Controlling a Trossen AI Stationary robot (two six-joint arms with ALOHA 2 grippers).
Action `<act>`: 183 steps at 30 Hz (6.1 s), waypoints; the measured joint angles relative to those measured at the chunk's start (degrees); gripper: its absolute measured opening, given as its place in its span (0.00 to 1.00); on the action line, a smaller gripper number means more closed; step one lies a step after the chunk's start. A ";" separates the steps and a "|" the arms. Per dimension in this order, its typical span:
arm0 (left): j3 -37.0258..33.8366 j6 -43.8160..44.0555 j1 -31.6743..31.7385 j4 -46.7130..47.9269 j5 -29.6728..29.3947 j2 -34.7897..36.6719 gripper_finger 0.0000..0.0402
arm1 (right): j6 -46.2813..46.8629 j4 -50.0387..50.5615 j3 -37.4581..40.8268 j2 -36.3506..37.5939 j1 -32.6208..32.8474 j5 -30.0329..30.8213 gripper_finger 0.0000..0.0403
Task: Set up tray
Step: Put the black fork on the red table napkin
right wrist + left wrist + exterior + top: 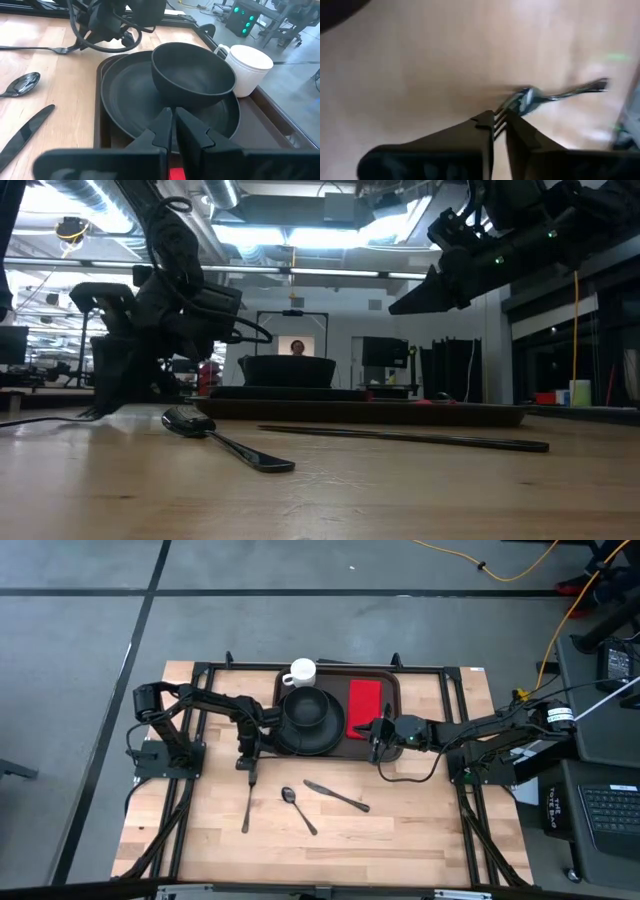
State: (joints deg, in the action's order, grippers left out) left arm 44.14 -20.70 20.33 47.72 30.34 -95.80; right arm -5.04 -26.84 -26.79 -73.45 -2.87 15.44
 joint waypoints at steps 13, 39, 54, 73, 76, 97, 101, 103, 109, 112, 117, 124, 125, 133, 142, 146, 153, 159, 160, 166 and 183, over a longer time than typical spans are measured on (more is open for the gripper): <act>1.54 1.95 0.08 3.37 1.67 1.53 0.01 | -0.13 -0.67 0.00 0.02 0.00 0.00 0.07; 14.69 5.93 0.16 11.42 -12.30 29.33 0.00 | -0.17 -0.78 0.00 0.02 0.00 0.00 0.07; 14.73 -2.06 0.14 -3.19 -15.72 38.80 0.00 | -1.70 -2.65 0.02 0.02 0.00 0.01 0.07; 14.73 1.13 0.19 -25.43 -27.55 30.41 0.00 | -10.61 -6.59 -1.56 0.02 0.15 18.90 0.07; 14.73 3.16 0.80 -27.68 -29.67 29.37 0.01 | -13.71 -6.56 -4.16 0.02 0.15 18.99 0.07; 14.73 10.48 10.59 -37.33 -29.77 28.82 0.01 | -31.83 -6.33 -20.96 -13.47 0.19 19.95 0.06; 14.73 10.54 10.96 -37.33 -29.70 28.82 0.01 | -37.11 -6.37 -26.62 -19.29 0.11 25.98 0.02; 14.73 10.54 10.96 -37.29 -29.72 28.82 0.01 | -38.96 -6.30 -28.94 -21.72 0.15 26.02 0.01; 14.73 10.55 10.96 -37.27 -29.77 28.82 0.01 | -40.98 -6.39 -34.20 -26.47 0.02 26.01 0.10; 14.73 10.76 10.96 -37.29 -29.37 28.82 0.01 | -41.07 -6.62 -35.27 -26.75 0.02 26.50 0.15; 14.73 10.76 10.96 -37.28 -29.31 28.82 0.01 | -40.98 -9.65 -35.39 -26.80 0.04 29.83 0.20; 14.73 13.62 10.96 -39.67 -29.31 28.82 0.01 | -41.65 -10.76 -35.41 -26.80 -0.24 28.74 0.22; 14.73 14.27 10.96 -40.35 -29.31 28.82 0.01 | -42.19 -10.77 -35.41 -26.80 -0.34 28.62 0.22; 14.73 16.58 10.96 -40.26 -29.28 28.82 0.01 | -45.01 -11.73 -35.41 -26.80 -2.34 28.62 0.22; 14.73 18.11 10.94 -40.26 -29.24 28.82 0.01 | -48.03 -12.39 -35.39 -26.80 -4.09 27.98 0.22; 14.73 19.03 10.92 -40.24 -29.22 28.82 0.01 | -48.10 -12.41 -35.39 -26.80 -4.70 26.31 0.22; 14.73 20.90 10.92 -40.24 -27.65 28.82 0.01 | -50.77 -12.84 -35.37 -26.80 -5.48 23.43 0.22; 14.73 21.60 10.91 -40.22 -27.64 28.82 0.01 | -50.99 -12.84 -35.36 -26.80 -5.80 23.45 0.22; 14.73 21.72 10.90 -40.22 -27.62 28.82 0.01 | -50.99 -12.84 -35.36 -26.80 -5.88 23.45 0.22; 14.73 22.41 10.91 -40.22 -27.53 28.82 0.01 | -52.30 -12.83 -35.36 -26.80 -5.92 23.47 0.22; 14.73 22.98 10.90 -40.23 -25.74 28.82 0.01 | -52.54 -14.18 -35.32 -26.80 -5.97 26.38 0.20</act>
State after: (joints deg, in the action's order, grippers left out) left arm 58.87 2.28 31.23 7.49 4.60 -66.98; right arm -57.58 -41.01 -62.11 -100.25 -8.84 41.82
